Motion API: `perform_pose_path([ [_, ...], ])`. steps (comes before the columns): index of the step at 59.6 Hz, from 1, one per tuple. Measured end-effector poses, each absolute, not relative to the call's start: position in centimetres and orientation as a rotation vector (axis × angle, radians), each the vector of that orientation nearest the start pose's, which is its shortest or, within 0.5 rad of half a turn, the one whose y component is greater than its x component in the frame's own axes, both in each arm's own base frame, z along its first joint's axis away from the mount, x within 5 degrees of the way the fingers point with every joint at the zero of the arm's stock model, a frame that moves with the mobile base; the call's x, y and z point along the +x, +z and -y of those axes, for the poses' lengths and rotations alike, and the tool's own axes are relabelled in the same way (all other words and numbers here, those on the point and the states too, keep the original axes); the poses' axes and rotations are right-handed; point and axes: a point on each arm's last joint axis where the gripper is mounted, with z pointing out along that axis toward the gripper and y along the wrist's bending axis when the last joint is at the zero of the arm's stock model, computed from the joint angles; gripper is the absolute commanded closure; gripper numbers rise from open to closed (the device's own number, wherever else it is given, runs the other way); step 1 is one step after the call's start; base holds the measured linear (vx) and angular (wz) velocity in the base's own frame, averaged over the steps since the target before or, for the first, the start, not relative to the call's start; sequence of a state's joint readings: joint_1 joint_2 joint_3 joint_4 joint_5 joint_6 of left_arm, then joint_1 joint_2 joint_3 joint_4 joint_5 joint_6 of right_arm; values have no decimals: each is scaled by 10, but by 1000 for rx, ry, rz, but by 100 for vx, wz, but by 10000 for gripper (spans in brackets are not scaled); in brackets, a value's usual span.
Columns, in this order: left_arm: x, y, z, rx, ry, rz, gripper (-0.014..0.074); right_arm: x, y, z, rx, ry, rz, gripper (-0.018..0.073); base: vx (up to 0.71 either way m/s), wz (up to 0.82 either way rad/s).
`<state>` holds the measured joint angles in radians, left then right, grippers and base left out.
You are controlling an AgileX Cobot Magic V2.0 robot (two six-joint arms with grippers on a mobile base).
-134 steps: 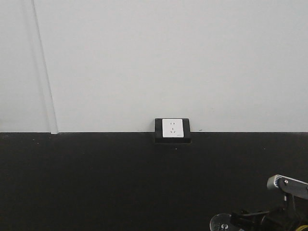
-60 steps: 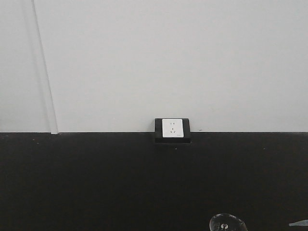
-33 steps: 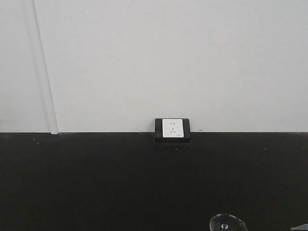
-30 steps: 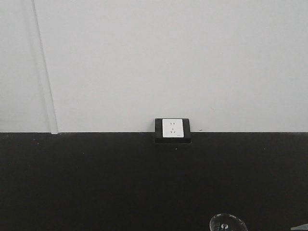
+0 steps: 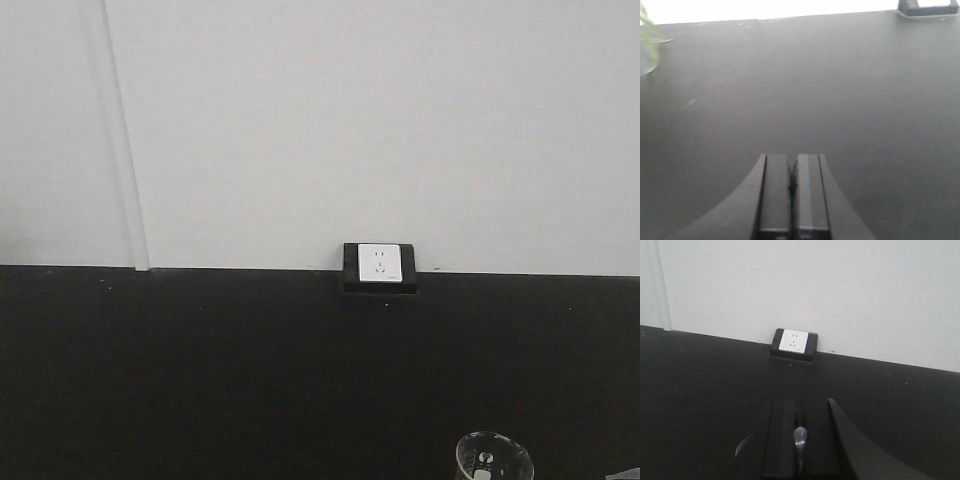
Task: Grab transparent chemical and place on left bench
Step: 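Hold the pipette in the right gripper and retract the arm, then drive the base to the bench with white bins and empty beaker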
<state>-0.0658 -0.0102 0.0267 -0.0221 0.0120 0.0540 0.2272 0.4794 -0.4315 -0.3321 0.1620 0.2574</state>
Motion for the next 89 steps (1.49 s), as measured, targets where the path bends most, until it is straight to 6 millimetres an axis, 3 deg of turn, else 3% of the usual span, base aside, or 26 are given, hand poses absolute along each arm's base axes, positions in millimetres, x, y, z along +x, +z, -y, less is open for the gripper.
perform_pose_path([
  [89,57,204,4,74,-27,-1510,600,106,309,-19,-211,73,-1672,564,-21,34],
])
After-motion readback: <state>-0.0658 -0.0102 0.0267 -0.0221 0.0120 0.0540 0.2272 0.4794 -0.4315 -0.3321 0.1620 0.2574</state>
